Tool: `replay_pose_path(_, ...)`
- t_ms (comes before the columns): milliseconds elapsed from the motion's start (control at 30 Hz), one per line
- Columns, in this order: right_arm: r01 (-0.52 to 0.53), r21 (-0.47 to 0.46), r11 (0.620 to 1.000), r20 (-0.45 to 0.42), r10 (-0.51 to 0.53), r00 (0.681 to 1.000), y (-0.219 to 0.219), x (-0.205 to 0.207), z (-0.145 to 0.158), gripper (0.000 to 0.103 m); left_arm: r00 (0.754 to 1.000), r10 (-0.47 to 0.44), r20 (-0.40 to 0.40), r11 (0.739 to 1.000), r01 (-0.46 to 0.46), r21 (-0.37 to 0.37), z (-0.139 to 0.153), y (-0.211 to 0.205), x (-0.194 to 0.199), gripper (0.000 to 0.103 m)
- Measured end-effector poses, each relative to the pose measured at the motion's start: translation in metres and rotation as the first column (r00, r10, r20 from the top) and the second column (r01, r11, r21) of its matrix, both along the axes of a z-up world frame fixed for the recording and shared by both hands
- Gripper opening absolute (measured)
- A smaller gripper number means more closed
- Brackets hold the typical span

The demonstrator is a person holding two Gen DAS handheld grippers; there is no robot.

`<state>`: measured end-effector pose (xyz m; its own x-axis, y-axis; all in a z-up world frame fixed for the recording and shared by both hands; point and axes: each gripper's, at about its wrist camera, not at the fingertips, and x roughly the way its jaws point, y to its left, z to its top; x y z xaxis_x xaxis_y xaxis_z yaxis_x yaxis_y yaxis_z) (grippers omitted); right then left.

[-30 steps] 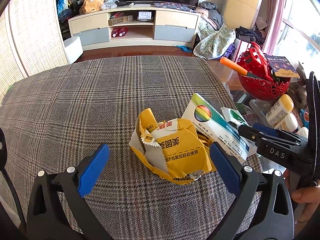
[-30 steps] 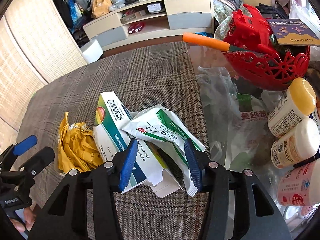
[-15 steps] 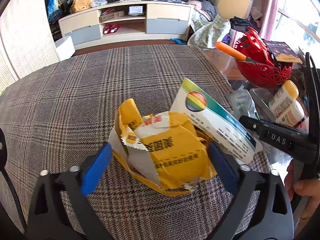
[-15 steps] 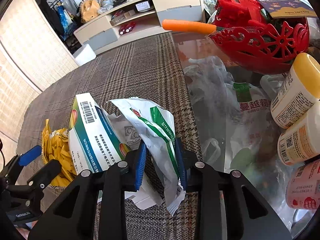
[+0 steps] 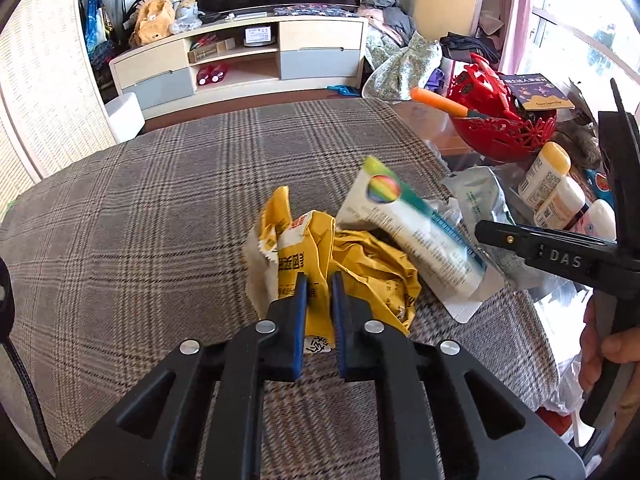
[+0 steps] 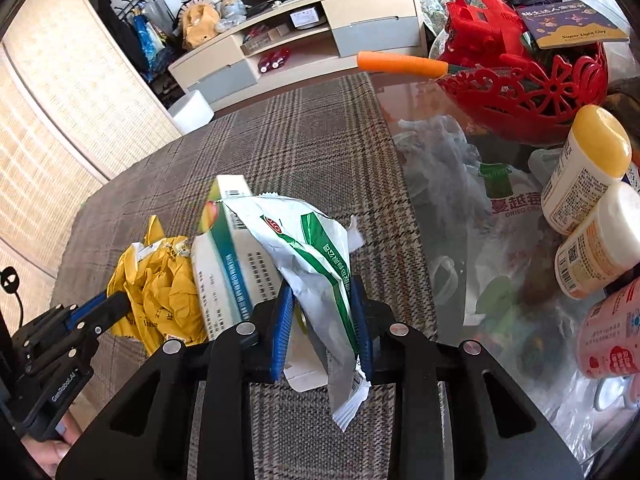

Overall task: Collect trash
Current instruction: 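Grasp the yellow crumpled wrapper with the left tool while the right tool grasps the white-green packet, then carry both items down to the dark bin and open both tools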

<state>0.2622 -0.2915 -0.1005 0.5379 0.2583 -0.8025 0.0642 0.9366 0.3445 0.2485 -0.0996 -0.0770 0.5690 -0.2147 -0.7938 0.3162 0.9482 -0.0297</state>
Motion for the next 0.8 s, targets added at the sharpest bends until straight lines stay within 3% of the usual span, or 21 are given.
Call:
replay_pose_path(433, -0.029, -0.005, 1.0, 0.043, 0.029, 0.999, 0.025, -0.053, 0.031, 0.029, 0.999, 0.001, 0.033, 1.0, -0.001, -0.011, 0.019, 0.036, -0.059, 0.005)
replay_pose_path(800, -0.02, 0.029, 0.999, 0.049, 0.018, 0.999, 0.031, -0.155, 0.054, 0.029, 0.999, -0.001, 0.046, 0.998, 0.003, -0.058, 0.043, 0.049, -0.165, 0.006)
